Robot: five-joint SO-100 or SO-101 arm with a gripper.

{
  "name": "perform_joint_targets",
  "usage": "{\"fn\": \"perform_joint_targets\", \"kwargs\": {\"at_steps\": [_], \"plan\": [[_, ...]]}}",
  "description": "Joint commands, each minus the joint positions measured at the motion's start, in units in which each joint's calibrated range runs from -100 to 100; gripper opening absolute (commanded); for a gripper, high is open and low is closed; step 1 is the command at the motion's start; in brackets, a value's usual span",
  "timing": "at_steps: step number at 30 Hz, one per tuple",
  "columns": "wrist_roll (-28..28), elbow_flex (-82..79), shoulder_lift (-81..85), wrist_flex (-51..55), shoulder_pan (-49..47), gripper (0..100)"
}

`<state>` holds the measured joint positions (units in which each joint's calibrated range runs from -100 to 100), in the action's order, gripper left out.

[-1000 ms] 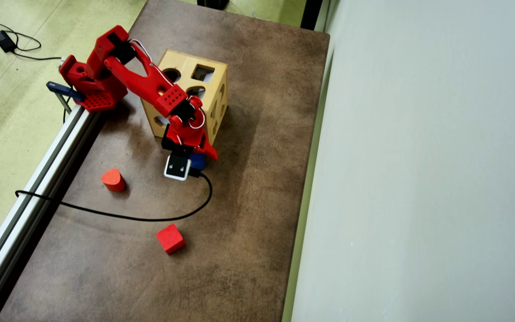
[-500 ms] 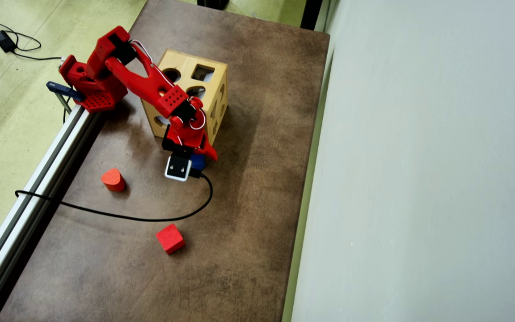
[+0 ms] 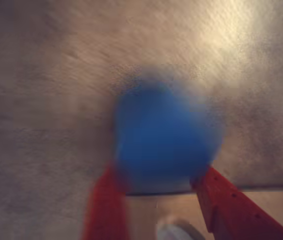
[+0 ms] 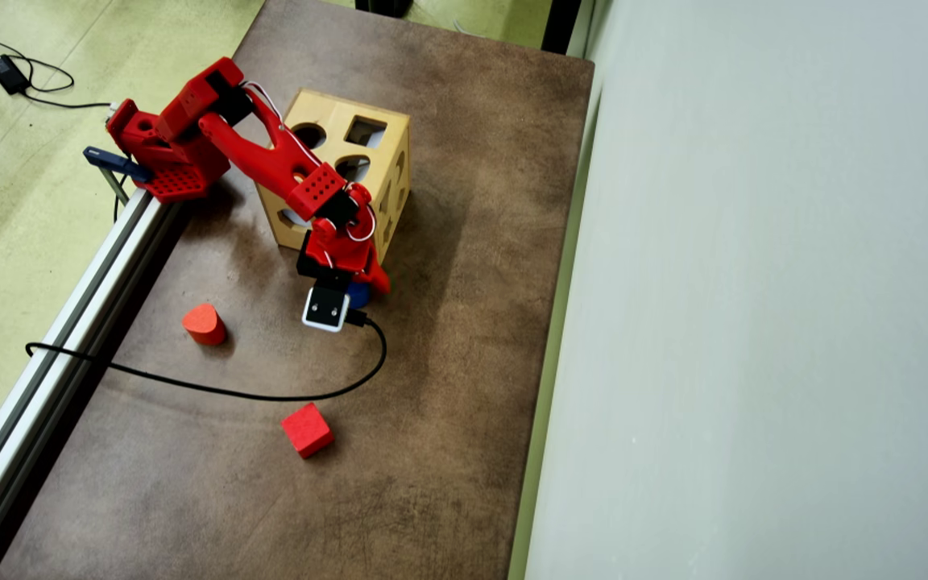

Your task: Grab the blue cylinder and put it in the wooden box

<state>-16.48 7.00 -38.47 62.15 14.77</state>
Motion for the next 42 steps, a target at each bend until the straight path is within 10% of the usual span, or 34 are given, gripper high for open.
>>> {"fn": "perform_joint_targets", "kwargs": {"at_steps": [1,14,24,42], "plan": [[0.2,2.75,0.89,-1.87,-1.32,2],[0.2,2.75,1.74,-1.07,-0.73,5],[0.1,0.34,5.4,4.16,1.8,37],[-0.49,8.3,12.78,9.55,16.36,37]]}}
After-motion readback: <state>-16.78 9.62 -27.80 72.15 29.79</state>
